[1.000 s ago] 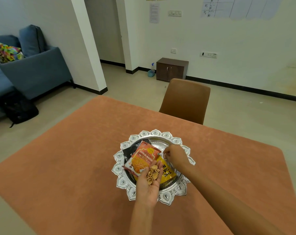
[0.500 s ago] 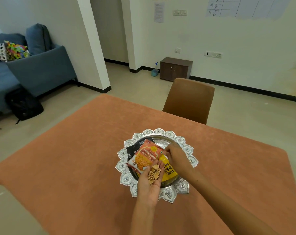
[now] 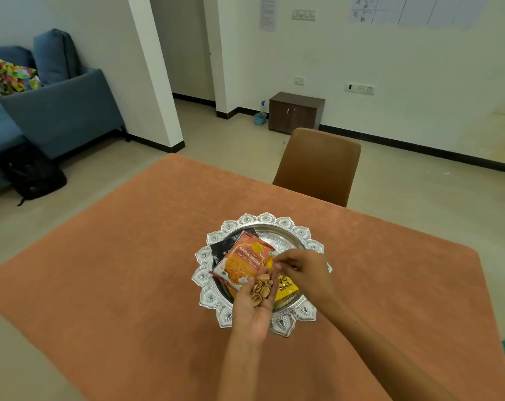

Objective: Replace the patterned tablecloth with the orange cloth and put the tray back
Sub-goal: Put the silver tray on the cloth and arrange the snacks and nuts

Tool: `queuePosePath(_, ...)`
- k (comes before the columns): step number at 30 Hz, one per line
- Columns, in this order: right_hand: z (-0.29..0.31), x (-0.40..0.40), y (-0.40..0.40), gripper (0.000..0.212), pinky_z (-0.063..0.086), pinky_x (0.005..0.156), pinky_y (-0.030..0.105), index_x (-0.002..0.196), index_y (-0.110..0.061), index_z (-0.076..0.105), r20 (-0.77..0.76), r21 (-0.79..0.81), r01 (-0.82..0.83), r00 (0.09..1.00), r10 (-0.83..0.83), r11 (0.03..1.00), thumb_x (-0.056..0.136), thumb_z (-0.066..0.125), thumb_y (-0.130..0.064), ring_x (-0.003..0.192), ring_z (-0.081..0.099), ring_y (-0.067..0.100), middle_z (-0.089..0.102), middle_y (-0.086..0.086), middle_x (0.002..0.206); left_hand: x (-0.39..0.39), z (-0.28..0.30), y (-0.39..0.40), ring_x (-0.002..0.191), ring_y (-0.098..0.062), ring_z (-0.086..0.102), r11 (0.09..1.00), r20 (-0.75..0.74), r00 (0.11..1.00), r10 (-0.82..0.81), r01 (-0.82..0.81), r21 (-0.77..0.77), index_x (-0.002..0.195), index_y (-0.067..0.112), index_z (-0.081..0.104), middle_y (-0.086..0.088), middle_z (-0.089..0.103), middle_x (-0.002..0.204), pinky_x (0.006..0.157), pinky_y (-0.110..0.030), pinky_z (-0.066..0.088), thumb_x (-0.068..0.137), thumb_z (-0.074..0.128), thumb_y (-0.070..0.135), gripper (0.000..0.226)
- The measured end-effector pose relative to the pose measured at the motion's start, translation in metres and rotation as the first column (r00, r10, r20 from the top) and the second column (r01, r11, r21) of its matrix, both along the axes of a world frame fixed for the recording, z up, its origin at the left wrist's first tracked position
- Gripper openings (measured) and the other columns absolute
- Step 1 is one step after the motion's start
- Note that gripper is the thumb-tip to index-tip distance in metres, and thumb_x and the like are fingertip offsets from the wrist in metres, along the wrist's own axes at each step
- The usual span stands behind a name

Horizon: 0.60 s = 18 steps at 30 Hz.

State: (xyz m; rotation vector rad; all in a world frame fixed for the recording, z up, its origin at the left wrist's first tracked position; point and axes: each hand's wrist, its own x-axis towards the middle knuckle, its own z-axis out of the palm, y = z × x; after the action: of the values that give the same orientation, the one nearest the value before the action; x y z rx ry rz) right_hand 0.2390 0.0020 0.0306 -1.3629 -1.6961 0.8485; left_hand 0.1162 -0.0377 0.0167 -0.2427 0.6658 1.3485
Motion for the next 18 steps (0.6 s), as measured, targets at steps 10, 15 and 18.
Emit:
queuePosePath(10,-0.029,0.039,0.037,0.015,0.052,0.072,0.022,0.089,-0.010,0.074,0.478,-0.074,0.021,0.878,0.017,0.997,0.078,0.069,0.000,0.074,0.065,0.010,0.073,0.003,0.087,-0.009,-0.004,0.000,0.075,-0.034,0.071,1.000,0.025,1.000,-0.015,0.015,-0.003,0.106,-0.014,0.056,-0.028,0.068,0.090,0.072,-0.044,0.055,0.101,0.033,0.009,0.033)
queuePosePath(15,-0.022,0.020,0.038,0.027,0.051,0.075,0.030,0.096,-0.012,0.073,0.794,-0.212,-0.069,0.569,0.213,0.975,0.078,0.060,0.002,0.089,0.065,0.025,0.068,0.008,0.099,-0.003,-0.004,-0.001,0.074,-0.034,0.071,1.000,0.000,1.000,-0.025,0.025,-0.018,0.106,-0.013,0.055,-0.028,0.067,0.094,0.072,-0.043,0.055,0.100,0.035,0.008,0.030)
queuePosePath(18,-0.022,0.014,0.035,0.023,0.049,0.075,0.032,0.096,-0.008,0.070,0.868,-0.186,-0.082,0.454,0.203,0.979,0.080,0.058,0.002,0.093,0.064,0.030,0.064,0.011,0.104,-0.001,-0.003,-0.003,0.077,-0.034,0.071,0.999,-0.018,0.999,-0.032,0.032,-0.011,0.108,-0.013,0.055,-0.028,0.064,0.101,0.074,-0.043,0.055,0.099,0.037,0.007,0.029)
